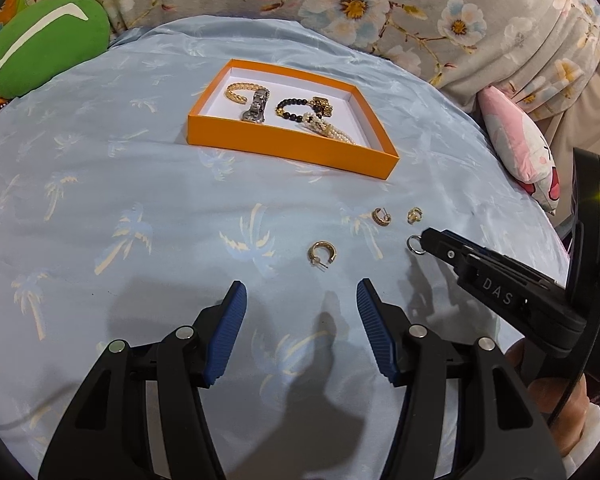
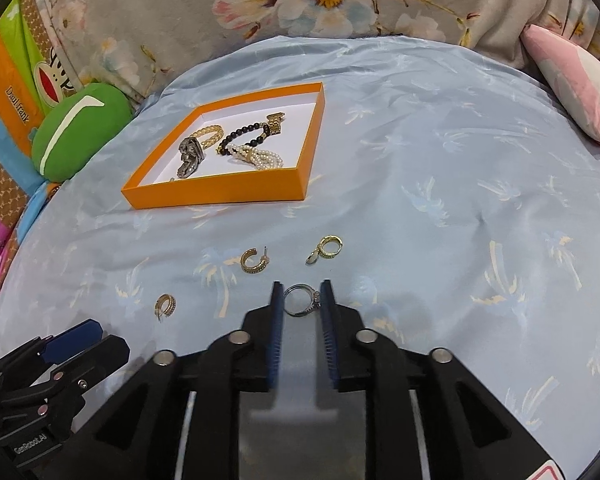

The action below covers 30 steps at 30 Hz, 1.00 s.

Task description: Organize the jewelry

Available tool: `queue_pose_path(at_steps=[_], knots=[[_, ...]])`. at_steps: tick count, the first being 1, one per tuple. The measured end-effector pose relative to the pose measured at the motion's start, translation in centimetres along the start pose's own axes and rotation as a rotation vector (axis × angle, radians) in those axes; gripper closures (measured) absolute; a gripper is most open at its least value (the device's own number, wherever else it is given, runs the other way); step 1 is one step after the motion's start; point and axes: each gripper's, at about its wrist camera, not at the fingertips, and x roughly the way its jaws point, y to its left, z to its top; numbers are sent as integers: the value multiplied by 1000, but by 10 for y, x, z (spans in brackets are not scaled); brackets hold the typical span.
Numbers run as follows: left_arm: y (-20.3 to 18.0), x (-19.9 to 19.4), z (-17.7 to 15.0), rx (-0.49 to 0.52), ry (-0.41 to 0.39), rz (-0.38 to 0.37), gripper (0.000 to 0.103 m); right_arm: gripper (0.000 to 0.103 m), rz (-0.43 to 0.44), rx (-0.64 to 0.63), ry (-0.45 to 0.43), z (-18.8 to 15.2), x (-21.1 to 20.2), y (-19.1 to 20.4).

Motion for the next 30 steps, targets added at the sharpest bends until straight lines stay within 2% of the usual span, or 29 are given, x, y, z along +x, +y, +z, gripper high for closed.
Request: queue_pose_path(at_steps=[6, 9, 20, 30], knots=[[-1, -1, 0, 1, 0, 2, 48, 75, -34, -36, 36, 1, 15, 10], [0, -2, 0, 2, -3, 7, 48, 80, -59, -49, 31, -3, 13, 10], [-7, -2, 8, 10, -15, -1, 48, 81, -27, 44, 1, -10, -10, -17], [-20, 20, 11, 43, 12, 9, 48, 80, -8, 90, -19, -25, -37, -32]])
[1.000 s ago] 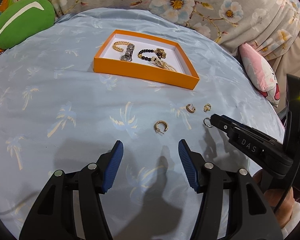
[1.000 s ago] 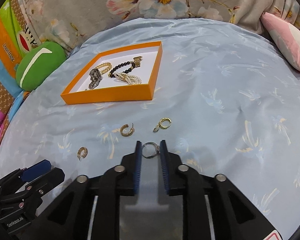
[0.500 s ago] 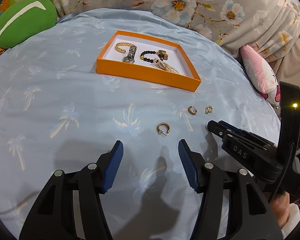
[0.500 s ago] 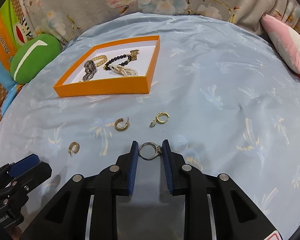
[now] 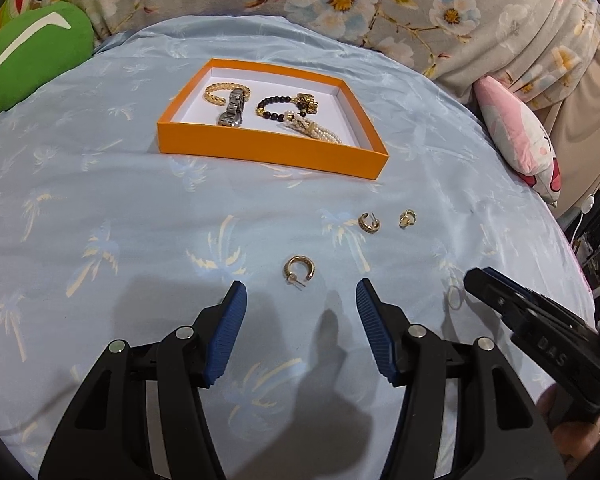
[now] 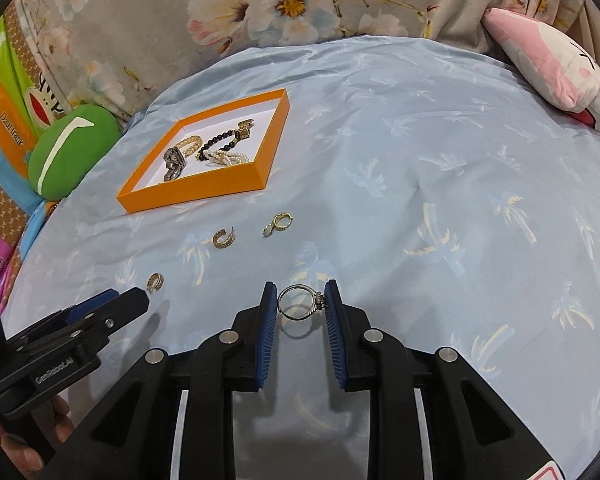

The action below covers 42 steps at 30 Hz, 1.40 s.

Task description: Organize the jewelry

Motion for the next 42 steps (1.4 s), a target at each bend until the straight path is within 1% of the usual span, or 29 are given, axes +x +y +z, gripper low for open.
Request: queue_pose_path(at_steps=[3, 4, 5, 7, 8, 10, 13, 20, 23, 28, 33, 35, 38, 40, 42], knots=[[-4, 7, 4, 17, -2, 15, 51, 80, 8, 0, 0, -3, -3, 0], [-4, 11, 5, 21, 2, 21, 53, 80, 13, 1, -1, -3, -3, 0], [-4, 14, 7, 23, 5, 25, 59, 80, 15, 1, -1, -3, -4, 0], [-6, 18, 8, 33, 3, 38, 64, 80, 20, 1, -3, -2, -5, 0], [-6, 19, 9, 38, 2, 41, 70, 80, 21, 2, -4, -2, -5, 0], [-9, 21, 10, 48, 2, 48, 73, 80, 26, 4, -5, -2, -5, -1], [-10, 23, 9, 60, 4, 45, 87, 80, 28, 5, -6, -3, -5, -2], [-10, 16, 10, 55, -6, 24, 87, 80, 44, -8, -23, 3, -12, 5], [-8, 6, 19, 55, -24, 11, 87, 80, 60, -28, -39, 16, -13, 13], [1, -6, 51, 56, -64, 5, 87, 80, 100, -71, -79, 54, -10, 32], [16, -7, 99, 59, -108, 32, 87, 80, 137, -91, -98, 107, 16, 51], [25, -1, 122, 63, -123, 53, 87, 80, 153, -89, -94, 124, 30, 56], [35, 12, 156, 59, -132, 67, 87, 80, 166, -74, -75, 148, 57, 61], [38, 21, 175, 70, -144, 81, 87, 80, 169, -72, -62, 158, 73, 65], [39, 33, 192, 80, -146, 80, 87, 80, 170, -77, -41, 163, 89, 68]])
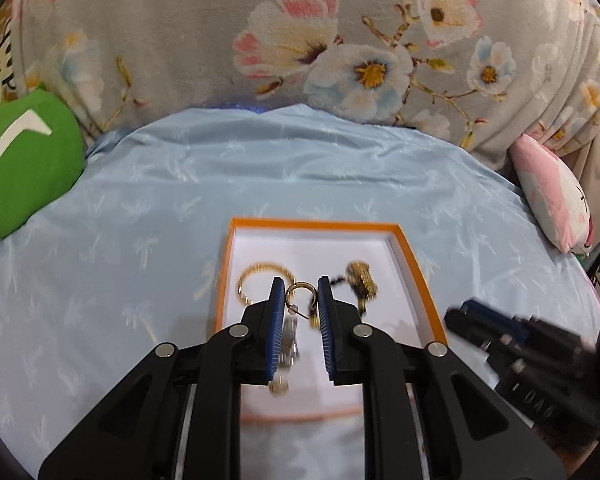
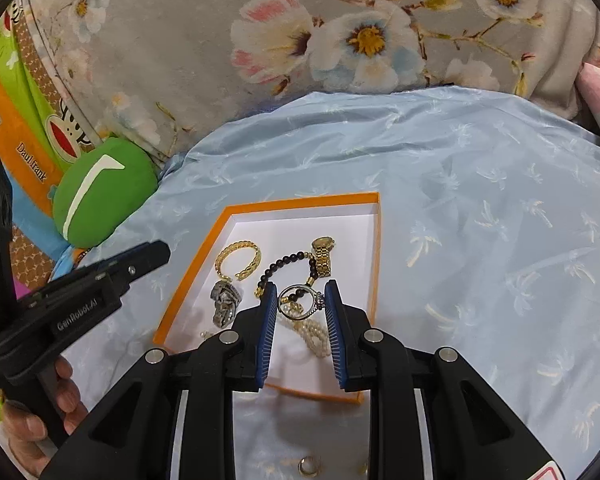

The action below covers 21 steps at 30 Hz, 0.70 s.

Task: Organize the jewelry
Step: 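Carry the hoop with the left tool while the right tool carries the ring into the box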

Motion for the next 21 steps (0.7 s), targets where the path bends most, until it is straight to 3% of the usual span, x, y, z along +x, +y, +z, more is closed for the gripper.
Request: queue_pose_path(at_steps=[5, 11, 19, 21], knots=[[-1, 44, 23, 5, 27, 5, 87, 80, -26, -5, 37, 4, 36, -3], [-1, 83, 25, -8, 65, 2, 87, 80, -46, -10, 45, 3, 52, -10], [-1, 98, 28, -23, 60, -14, 86, 79, -47, -1, 11, 3, 45, -14], [-1, 97, 30, -27, 52, -23, 78, 79, -41, 4, 1, 2, 41, -14]])
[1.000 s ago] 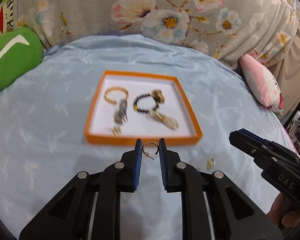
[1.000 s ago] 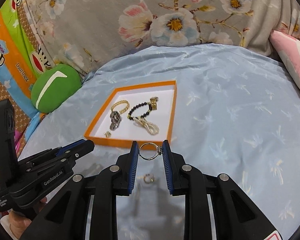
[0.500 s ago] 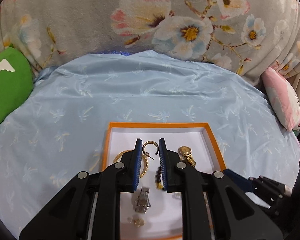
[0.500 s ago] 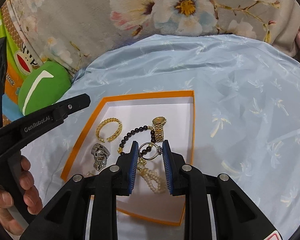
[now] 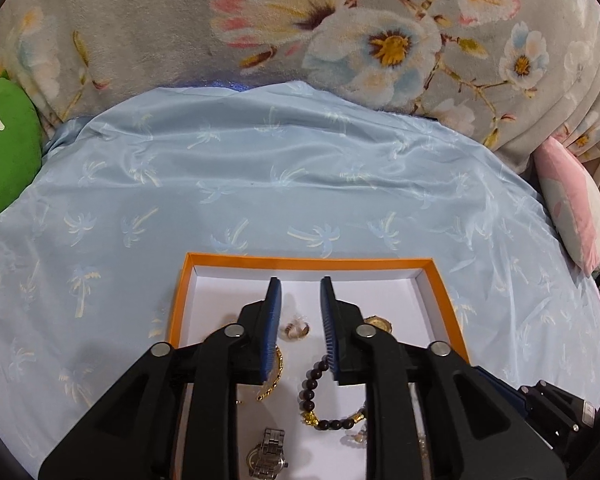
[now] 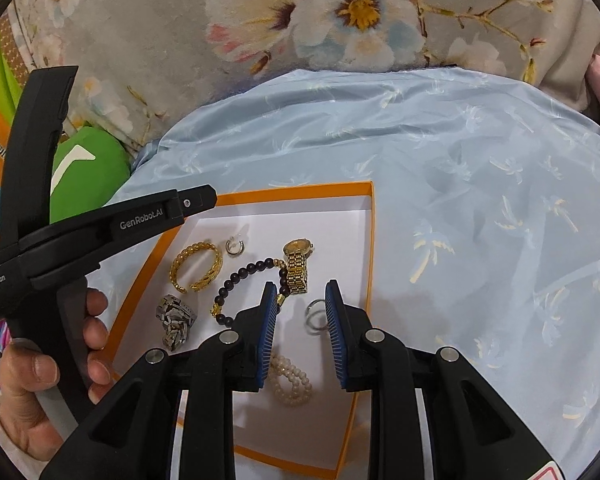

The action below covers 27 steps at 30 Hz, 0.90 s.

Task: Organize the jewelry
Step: 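Carry the hoop with the left tool while the right tool carries the ring into the box, then open both tools to release the hoop and ring, then withdraw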

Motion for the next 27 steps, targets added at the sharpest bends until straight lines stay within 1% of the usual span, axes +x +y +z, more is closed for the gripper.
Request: queue_pose_path(at_steps=[1, 2, 7, 10, 14, 18, 21, 23, 27], knots=[[1, -2, 1, -2, -7, -1, 70, 79, 1, -1, -5, -1, -3, 1], [1, -4, 1, -3, -14, -2, 67, 79, -2, -5, -10, -2, -6, 1], [9, -33, -6, -20, -42, -8, 67, 79, 10, -2, -33, -12, -31, 1], [13, -61, -22, -14, -69, 10, 67, 79, 0, -11, -51, -26, -54, 1], [14, -97, -57, -19, -73, 33, 67, 79, -7, -11, -60, -55, -84, -1], [11, -122, -105, -20, -35, 55, 67, 79, -23, -2, -42, -89, -107, -3], [7, -133, -142, -29, -3, 62, 67, 79, -49, 0, -24, -113, -117, -5], [5, -137, -161, -44, 23, 51, 67, 77, -72, -4, -11, -127, -121, -6], [1, -143, -189, -78, 51, 35, 67, 76, -95, 19, 23, -145, -119, -15]])
